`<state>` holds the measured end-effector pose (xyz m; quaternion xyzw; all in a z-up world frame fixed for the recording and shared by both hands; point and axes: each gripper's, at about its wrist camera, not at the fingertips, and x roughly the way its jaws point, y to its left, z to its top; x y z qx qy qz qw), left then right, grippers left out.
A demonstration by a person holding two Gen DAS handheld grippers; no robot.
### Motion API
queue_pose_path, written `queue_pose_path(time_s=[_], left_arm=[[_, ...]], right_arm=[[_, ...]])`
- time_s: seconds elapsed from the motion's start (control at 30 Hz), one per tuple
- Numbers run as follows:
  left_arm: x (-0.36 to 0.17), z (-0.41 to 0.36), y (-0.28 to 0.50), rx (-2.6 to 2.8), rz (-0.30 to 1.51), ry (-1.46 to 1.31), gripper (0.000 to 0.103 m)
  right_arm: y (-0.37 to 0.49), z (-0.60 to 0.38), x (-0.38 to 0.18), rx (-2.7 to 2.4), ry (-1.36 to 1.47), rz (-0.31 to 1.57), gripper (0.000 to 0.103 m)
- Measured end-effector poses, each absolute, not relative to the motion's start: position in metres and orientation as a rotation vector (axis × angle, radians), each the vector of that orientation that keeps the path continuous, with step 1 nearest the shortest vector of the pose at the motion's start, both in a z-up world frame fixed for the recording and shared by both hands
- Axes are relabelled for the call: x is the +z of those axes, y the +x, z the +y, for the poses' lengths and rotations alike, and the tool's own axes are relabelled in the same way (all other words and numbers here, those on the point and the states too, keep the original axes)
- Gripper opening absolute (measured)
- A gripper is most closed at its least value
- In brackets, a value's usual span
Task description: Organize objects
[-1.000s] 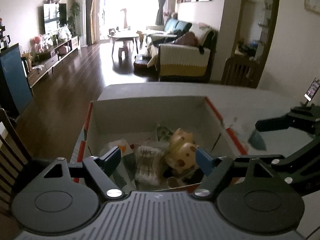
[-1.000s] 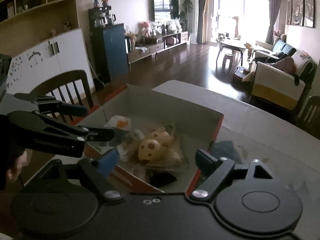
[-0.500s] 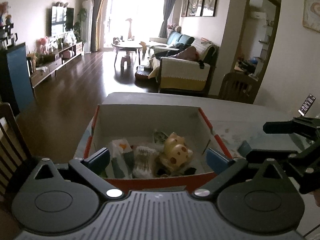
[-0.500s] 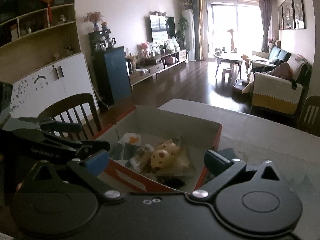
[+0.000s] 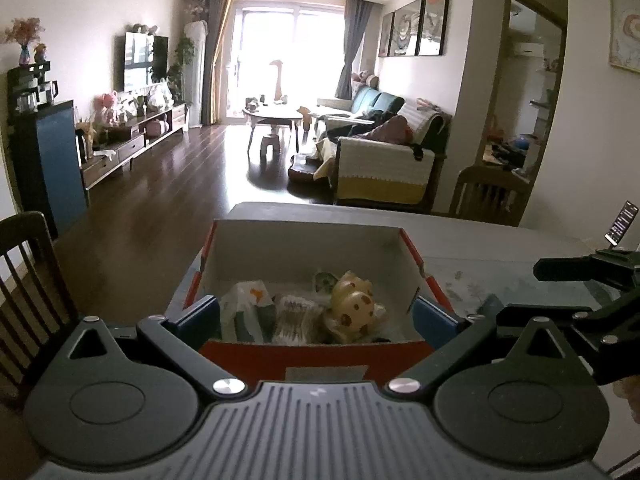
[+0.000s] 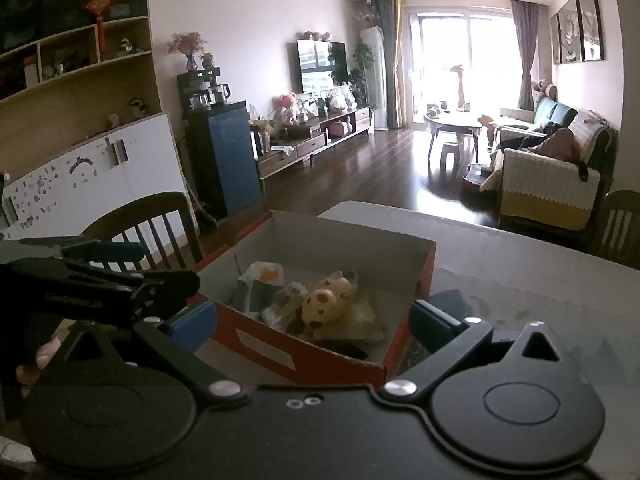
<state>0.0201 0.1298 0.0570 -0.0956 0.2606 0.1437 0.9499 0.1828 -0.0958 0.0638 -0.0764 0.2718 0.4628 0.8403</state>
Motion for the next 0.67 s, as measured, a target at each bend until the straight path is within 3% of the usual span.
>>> queue_pose_path(time_s=[0.67], left_arm=[[0.0541,0.1246,0.0219,0.324,0.568,-0.208,0.103]], right_arm=[[0.1764,-0.1068,0.0562,0.962,-0.151,0.604,0.102]])
